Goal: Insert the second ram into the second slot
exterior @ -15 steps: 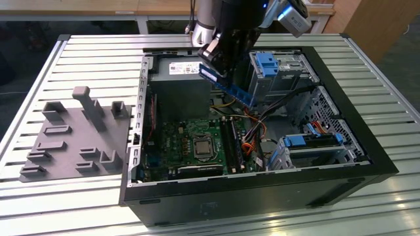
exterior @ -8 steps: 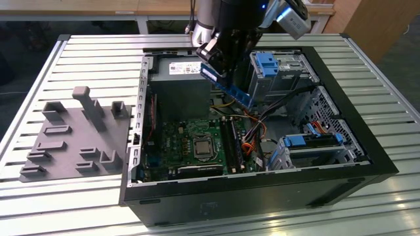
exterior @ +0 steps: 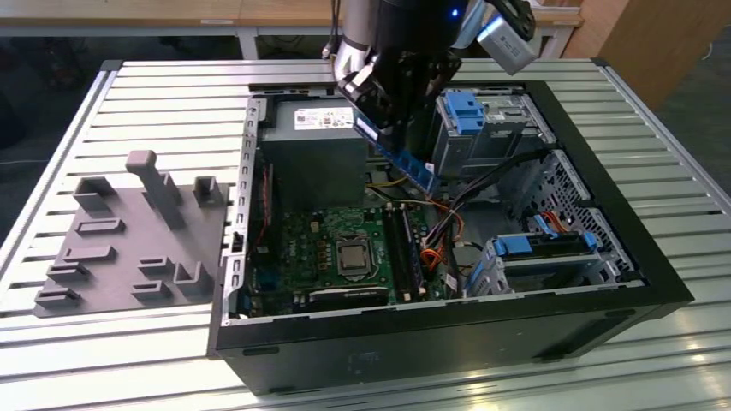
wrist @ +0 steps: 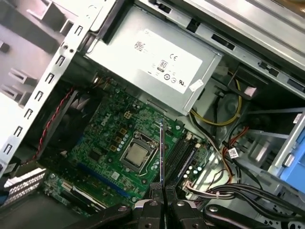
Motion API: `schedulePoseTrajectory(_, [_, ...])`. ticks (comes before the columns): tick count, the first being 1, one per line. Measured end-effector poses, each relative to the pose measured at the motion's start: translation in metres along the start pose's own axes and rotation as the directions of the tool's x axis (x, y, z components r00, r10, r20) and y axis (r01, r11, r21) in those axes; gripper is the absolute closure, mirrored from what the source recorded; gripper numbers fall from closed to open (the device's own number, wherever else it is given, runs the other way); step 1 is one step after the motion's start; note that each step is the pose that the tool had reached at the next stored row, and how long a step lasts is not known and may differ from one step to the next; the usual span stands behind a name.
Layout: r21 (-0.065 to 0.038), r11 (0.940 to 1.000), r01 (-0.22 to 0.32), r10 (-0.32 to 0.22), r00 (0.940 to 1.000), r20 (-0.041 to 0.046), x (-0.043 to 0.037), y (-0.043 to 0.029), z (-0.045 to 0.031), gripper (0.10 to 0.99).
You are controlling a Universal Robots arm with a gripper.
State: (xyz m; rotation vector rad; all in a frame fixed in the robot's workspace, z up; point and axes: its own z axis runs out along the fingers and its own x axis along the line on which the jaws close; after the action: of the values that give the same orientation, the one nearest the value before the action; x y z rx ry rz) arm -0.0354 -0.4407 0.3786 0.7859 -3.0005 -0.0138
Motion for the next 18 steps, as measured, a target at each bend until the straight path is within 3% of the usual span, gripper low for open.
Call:
schedulePoseTrajectory(8, [0.001, 0.994, -0.11, 0.11, 0.994, -0.0005, 0.0, 0.0, 0.0004, 0.953])
schedulePoseTrajectory(18, [0.0, 0.9769, -0.214, 0.214, 0.9769, -0.0005, -0.0001, 0.0, 0.0009, 0.953])
